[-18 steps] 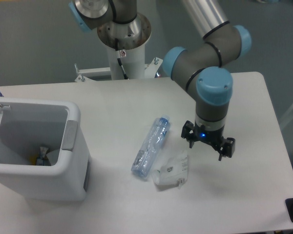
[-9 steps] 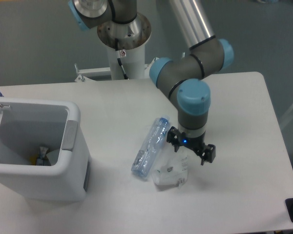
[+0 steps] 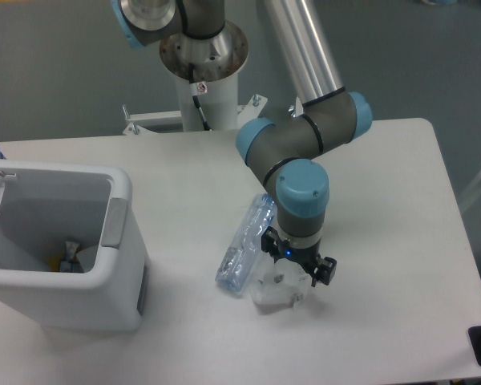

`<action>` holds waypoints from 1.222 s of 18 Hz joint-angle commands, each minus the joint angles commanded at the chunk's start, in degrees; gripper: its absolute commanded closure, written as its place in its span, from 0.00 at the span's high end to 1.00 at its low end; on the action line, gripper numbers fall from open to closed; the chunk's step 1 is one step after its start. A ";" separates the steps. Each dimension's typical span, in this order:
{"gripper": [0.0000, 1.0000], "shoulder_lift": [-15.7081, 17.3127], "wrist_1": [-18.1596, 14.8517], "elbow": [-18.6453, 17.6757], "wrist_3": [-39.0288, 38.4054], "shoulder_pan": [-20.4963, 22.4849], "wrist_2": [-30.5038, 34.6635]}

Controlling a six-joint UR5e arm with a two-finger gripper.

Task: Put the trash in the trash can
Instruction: 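Close the gripper on the crumpled white wrapper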

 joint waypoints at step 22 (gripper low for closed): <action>0.00 4.20 -0.18 8.53 -17.99 -1.49 -17.38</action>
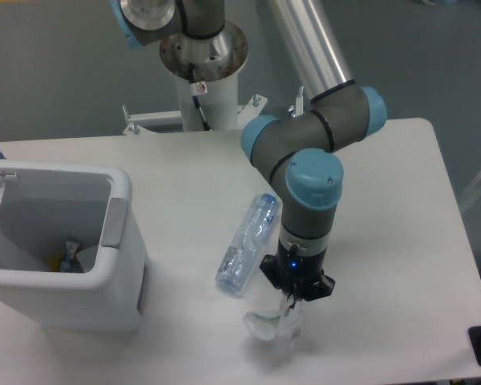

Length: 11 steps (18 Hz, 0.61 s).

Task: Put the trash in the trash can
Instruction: 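Lift the wrapper and carry it over the white trash bin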

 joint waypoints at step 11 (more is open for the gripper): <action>0.00 14.85 -0.18 -0.09 -9.95 -4.56 -13.73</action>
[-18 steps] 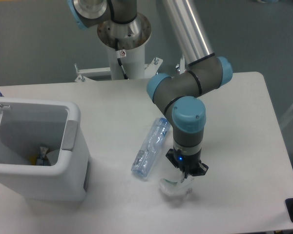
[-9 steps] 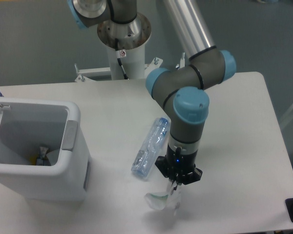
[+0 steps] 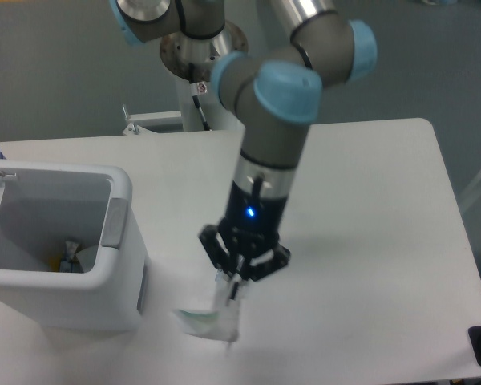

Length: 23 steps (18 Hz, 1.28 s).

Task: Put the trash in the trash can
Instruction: 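Lift the wrapper and carry it over the white trash bin, then open the gripper to drop the wrapper into the bin, then move the open gripper back down to the clear water bottle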

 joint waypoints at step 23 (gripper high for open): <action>1.00 8.45 0.18 -7.03 -3.17 -5.66 -0.52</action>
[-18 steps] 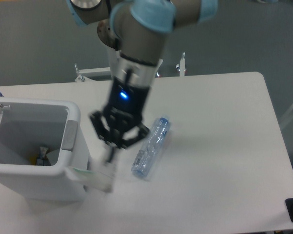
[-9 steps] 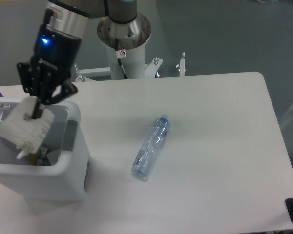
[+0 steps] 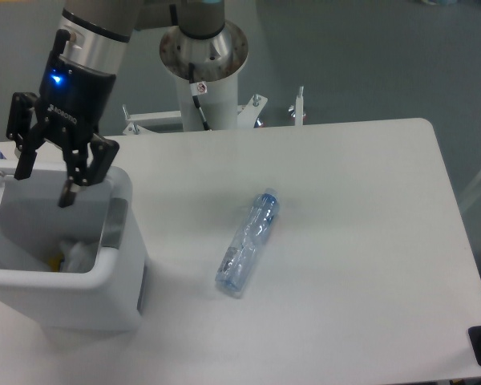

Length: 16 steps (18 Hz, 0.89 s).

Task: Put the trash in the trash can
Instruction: 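Move the open gripper back down to the clear water bottle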

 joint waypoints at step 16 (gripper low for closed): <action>1.00 -22.93 -9.20 11.16 2.62 13.47 -1.94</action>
